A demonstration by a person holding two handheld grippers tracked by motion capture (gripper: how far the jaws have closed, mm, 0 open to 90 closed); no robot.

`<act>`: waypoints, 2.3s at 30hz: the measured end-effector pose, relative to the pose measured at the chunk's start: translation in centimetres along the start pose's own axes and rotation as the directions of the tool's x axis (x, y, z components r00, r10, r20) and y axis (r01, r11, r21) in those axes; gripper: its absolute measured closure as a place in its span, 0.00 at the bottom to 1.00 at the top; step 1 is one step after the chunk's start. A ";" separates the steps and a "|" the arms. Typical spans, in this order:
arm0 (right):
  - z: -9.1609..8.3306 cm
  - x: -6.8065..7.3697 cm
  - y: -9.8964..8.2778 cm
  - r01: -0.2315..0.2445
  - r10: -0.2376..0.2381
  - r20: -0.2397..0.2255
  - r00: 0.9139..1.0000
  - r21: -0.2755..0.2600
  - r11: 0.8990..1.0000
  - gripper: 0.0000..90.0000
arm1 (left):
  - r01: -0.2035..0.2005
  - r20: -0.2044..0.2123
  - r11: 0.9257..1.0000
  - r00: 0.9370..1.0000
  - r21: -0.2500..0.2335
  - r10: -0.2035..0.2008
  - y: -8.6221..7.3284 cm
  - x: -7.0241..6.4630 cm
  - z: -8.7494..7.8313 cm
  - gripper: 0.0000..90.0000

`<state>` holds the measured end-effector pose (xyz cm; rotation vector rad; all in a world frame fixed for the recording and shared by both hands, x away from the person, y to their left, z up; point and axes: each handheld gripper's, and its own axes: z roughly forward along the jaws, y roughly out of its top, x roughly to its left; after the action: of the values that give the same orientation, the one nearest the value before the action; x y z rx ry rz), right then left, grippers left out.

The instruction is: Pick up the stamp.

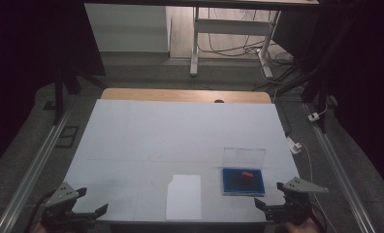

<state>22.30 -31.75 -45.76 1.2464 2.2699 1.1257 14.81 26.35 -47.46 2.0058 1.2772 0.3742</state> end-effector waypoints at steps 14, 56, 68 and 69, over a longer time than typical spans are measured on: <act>0.3 0.2 0.1 0.033 -0.032 -0.023 0.999 0.031 0.999 0.00 | -0.033 0.007 0.998 0.999 0.049 0.033 0.2 -0.2 0.6 0.01; 3.1 0.0 2.7 0.179 -0.170 -0.075 0.982 0.125 0.976 0.00 | -0.008 0.077 1.000 0.997 0.015 0.007 0.1 0.4 0.3 0.02; 4.6 -0.6 3.6 0.220 -0.208 -0.092 0.974 0.157 0.963 0.00 | -0.016 0.076 1.000 0.997 0.018 0.014 0.1 0.3 0.4 0.02; 4.8 -0.6 3.7 0.223 -0.210 -0.092 0.973 0.163 0.961 0.00 | -0.016 0.077 1.000 0.997 0.019 0.015 0.1 0.3 0.4 0.02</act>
<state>27.55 -28.78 -46.06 0.9963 2.5322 0.9278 15.24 26.42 -47.68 2.0274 1.2228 0.2904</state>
